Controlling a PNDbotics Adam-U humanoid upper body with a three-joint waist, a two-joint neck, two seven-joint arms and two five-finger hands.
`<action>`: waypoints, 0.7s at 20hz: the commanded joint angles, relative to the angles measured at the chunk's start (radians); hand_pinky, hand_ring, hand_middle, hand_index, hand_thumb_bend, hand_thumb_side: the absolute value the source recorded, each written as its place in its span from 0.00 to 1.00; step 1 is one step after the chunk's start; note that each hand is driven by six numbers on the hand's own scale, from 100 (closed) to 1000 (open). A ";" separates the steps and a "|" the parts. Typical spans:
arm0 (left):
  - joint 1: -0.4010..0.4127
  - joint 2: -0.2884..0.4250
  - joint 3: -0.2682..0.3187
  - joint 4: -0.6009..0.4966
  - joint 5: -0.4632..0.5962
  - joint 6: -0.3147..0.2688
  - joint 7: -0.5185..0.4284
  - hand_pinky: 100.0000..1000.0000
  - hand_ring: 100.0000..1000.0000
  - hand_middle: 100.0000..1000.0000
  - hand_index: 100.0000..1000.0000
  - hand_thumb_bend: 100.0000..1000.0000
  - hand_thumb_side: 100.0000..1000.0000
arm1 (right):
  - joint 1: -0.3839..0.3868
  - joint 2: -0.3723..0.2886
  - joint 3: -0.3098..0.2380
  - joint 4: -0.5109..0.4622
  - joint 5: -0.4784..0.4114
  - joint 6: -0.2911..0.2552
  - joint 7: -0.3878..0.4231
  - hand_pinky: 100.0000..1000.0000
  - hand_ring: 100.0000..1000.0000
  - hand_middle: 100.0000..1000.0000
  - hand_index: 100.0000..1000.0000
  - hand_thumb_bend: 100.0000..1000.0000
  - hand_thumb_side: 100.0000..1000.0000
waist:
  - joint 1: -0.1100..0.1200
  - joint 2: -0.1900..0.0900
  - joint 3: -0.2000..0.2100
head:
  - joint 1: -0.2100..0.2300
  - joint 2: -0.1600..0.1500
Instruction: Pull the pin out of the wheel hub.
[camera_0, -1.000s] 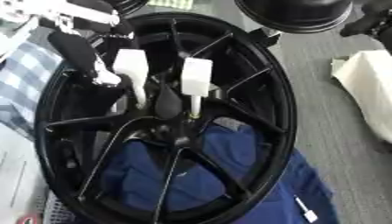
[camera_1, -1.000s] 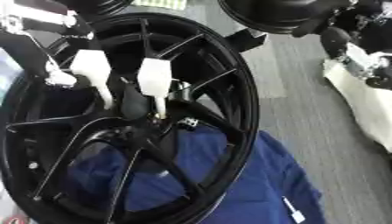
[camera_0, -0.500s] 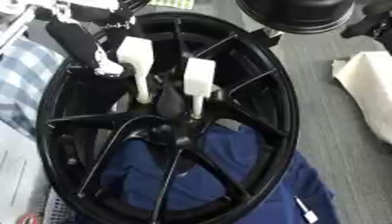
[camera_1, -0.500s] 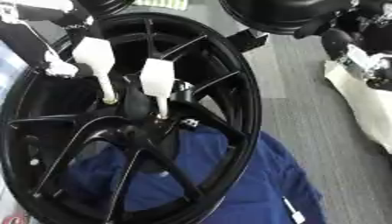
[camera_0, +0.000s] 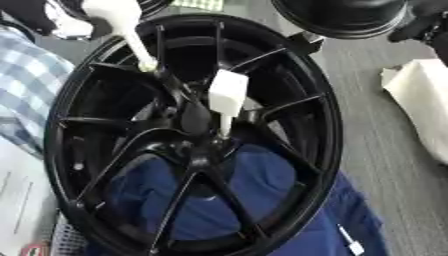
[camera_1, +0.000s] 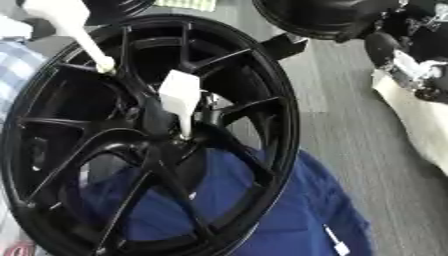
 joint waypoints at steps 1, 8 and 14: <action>0.098 0.128 0.136 -0.016 0.083 0.008 0.111 0.68 0.50 0.26 0.35 0.07 0.01 | -0.004 -0.035 -0.021 -0.015 -0.011 -0.006 -0.012 0.94 0.75 0.60 0.77 0.05 0.21 | -0.005 -0.028 0.005 | -0.010 -0.001; 0.524 0.197 0.391 0.015 0.157 -0.035 0.375 0.71 0.53 0.34 0.46 0.05 0.09 | 0.006 -0.031 -0.045 -0.015 -0.017 -0.024 -0.038 0.93 0.75 0.60 0.77 0.06 0.20 | -0.026 -0.023 0.029 | -0.027 -0.009; 0.739 0.094 0.494 0.005 0.129 -0.095 0.510 0.78 0.67 0.54 0.68 0.27 0.37 | 0.009 -0.025 -0.055 -0.015 -0.016 -0.031 -0.049 0.93 0.75 0.60 0.77 0.07 0.20 | -0.042 -0.014 0.041 | -0.025 -0.015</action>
